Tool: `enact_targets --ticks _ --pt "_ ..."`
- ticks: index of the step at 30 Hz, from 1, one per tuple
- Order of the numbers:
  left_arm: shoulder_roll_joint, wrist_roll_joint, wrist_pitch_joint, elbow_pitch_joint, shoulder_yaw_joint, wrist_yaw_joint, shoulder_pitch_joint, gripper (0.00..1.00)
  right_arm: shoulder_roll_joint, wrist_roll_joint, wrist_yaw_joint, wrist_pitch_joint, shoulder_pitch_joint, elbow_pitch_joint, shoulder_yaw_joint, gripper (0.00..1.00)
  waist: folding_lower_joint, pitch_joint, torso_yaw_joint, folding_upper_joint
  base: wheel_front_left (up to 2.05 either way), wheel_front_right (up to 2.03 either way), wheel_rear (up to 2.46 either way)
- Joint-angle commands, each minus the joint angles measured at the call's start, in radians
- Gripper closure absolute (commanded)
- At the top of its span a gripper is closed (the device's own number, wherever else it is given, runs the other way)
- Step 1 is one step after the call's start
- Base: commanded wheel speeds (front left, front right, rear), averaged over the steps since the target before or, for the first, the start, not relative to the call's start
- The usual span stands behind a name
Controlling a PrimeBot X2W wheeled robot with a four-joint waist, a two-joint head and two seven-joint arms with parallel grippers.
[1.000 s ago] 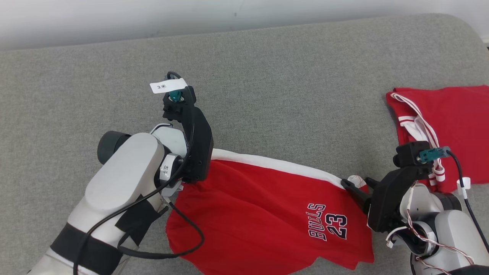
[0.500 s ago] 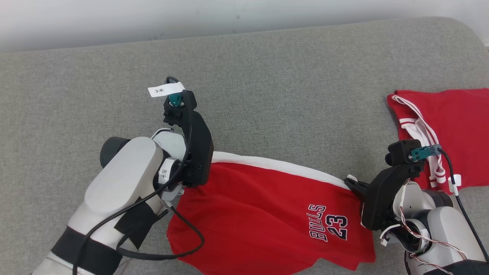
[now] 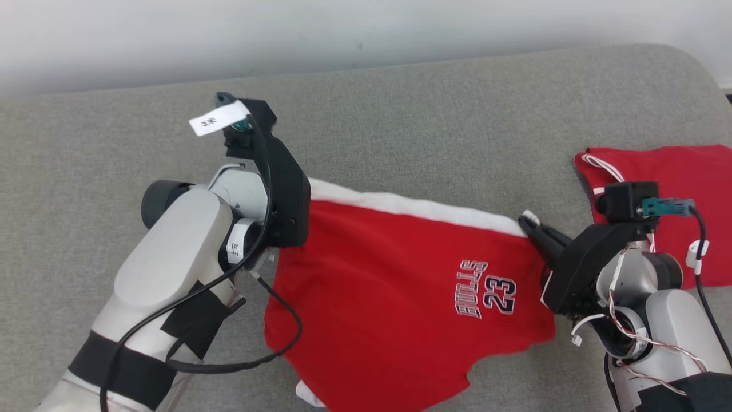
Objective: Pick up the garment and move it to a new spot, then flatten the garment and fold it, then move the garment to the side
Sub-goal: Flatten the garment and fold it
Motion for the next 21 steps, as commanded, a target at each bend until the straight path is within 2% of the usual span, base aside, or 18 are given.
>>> enact_targets --ticks 1,11,15,21 --pt "0.000 0.000 -0.031 -0.004 0.012 0.007 -0.014 1.00 -0.002 0.012 -0.001 -0.021 -0.014 -0.003 -0.009 1.00 0.0000 -0.022 0.011 0.0000 0.00 0.00 0.00" --pt "-0.007 0.000 -0.247 -0.002 0.066 0.010 -0.032 1.00 -0.002 0.024 -0.001 -0.132 -0.084 0.014 -0.049 1.00 0.0000 -0.109 0.031 0.0000 0.00 0.00 0.00" --pt "-0.023 0.018 -0.357 -0.015 0.081 0.022 -0.063 1.00 -0.002 -0.033 -0.001 -0.117 -0.161 0.015 -0.042 1.00 0.0000 -0.107 0.049 0.0000 0.00 0.00 0.00" --pt "-0.035 0.030 -0.455 -0.008 0.098 0.038 -0.104 1.00 -0.002 -0.061 -0.001 -0.086 -0.287 0.014 0.003 1.00 0.0000 -0.081 0.066 0.0000 0.00 0.00 0.00"
